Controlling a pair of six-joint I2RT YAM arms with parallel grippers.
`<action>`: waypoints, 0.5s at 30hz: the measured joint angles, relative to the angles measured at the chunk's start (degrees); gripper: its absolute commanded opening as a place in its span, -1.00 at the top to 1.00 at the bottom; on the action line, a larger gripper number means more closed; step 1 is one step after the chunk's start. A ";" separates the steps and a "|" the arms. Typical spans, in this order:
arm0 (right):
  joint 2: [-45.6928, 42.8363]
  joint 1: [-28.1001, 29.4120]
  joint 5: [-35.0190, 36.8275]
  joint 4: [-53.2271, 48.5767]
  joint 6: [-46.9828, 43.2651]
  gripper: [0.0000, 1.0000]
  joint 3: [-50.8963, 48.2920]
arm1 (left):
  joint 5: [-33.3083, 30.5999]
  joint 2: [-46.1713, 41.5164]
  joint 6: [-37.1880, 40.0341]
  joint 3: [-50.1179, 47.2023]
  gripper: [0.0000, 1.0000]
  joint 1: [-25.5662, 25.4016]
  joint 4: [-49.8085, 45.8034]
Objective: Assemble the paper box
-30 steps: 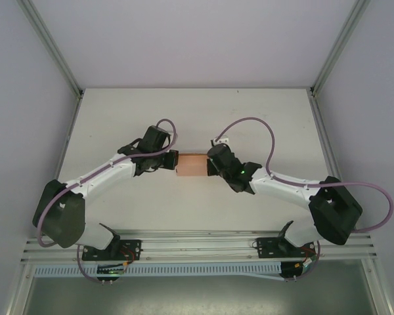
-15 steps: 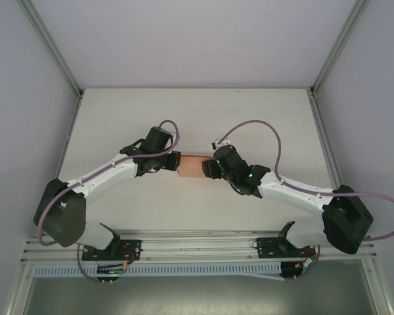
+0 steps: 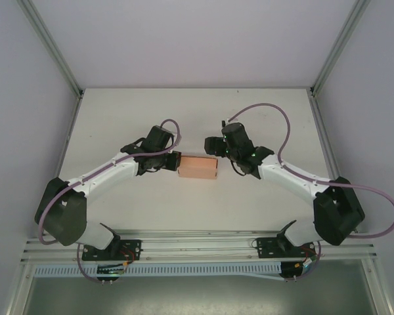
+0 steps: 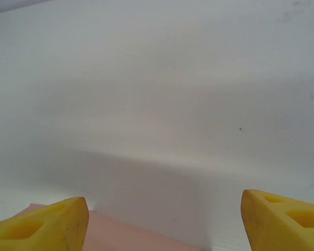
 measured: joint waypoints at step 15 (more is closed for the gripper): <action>2.14 0.02 -4.81 4.68 6.95 -0.45 -7.48 | 3.67 -0.70 0.76 0.63 0.29 -0.33 -3.80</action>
